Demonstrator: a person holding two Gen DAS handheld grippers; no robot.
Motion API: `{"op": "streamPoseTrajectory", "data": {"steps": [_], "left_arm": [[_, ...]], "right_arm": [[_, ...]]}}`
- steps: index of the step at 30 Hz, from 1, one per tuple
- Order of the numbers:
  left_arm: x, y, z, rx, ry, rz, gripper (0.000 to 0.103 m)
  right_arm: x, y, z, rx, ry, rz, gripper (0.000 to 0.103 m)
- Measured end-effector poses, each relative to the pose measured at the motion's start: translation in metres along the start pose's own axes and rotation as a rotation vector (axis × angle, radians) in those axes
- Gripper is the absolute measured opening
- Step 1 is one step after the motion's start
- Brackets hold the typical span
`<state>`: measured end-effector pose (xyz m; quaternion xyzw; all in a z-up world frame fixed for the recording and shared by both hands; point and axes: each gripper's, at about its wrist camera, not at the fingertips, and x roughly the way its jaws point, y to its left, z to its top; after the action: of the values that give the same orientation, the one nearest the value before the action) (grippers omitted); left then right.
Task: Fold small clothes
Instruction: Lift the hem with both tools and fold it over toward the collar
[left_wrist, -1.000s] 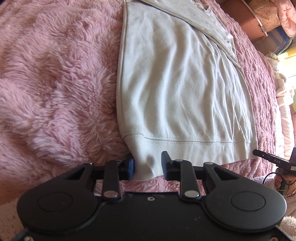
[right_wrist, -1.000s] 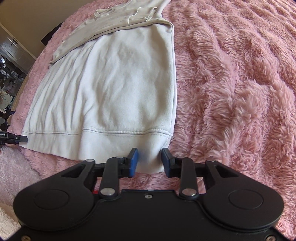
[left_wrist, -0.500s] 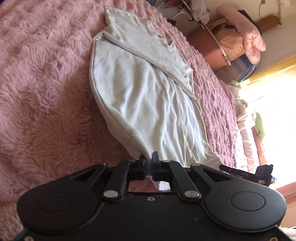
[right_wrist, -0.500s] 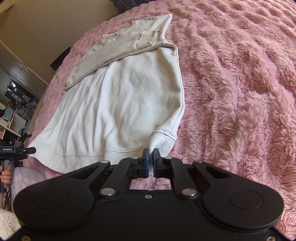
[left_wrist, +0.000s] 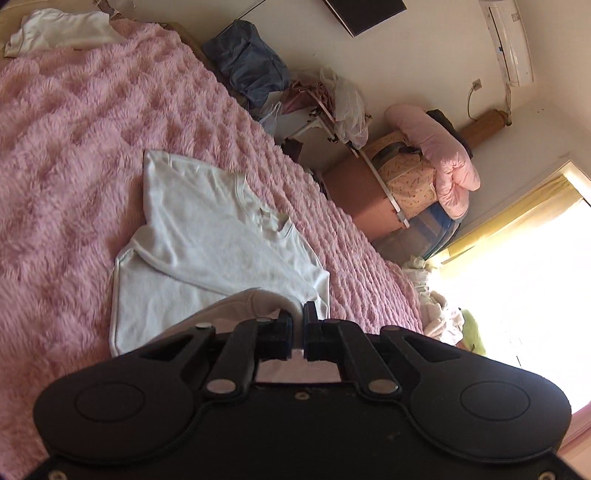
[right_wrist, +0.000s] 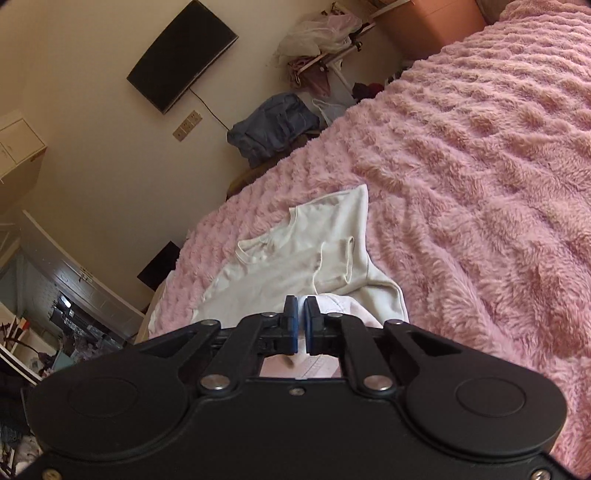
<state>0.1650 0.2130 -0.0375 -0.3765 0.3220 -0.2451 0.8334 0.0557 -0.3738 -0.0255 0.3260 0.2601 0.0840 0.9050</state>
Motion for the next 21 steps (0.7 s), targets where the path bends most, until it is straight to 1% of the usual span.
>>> {"op": "streamPoseTrajectory", "data": {"steps": [4,6,8,13,14,17,21], "left_arm": [[0.034,0.007,0.052,0.004,-0.045,-0.002,0.002],[0.050,0.012,0.075,0.007,-0.061,0.000,0.002],[0.072,0.018,0.101,0.014,-0.068,0.020,0.002],[0.127,0.043,0.156,0.006,-0.069,0.057,0.002],[0.139,0.049,0.164,0.002,-0.067,0.067,0.002],[0.177,0.074,0.188,-0.002,-0.045,0.128,0.002],[0.217,0.107,0.202,-0.009,-0.014,0.187,0.002]], "right_arm": [[0.040,0.004,0.035,0.034,-0.059,0.018,0.004],[0.065,0.008,0.050,0.029,-0.069,0.012,0.004],[0.090,0.011,0.064,0.030,-0.073,0.010,0.004],[0.155,0.012,0.096,0.048,-0.078,-0.004,0.004],[0.170,0.011,0.103,0.055,-0.082,-0.003,0.004],[0.210,0.007,0.118,0.070,-0.076,-0.016,0.004],[0.266,-0.002,0.127,0.070,-0.040,-0.077,0.004]]}}
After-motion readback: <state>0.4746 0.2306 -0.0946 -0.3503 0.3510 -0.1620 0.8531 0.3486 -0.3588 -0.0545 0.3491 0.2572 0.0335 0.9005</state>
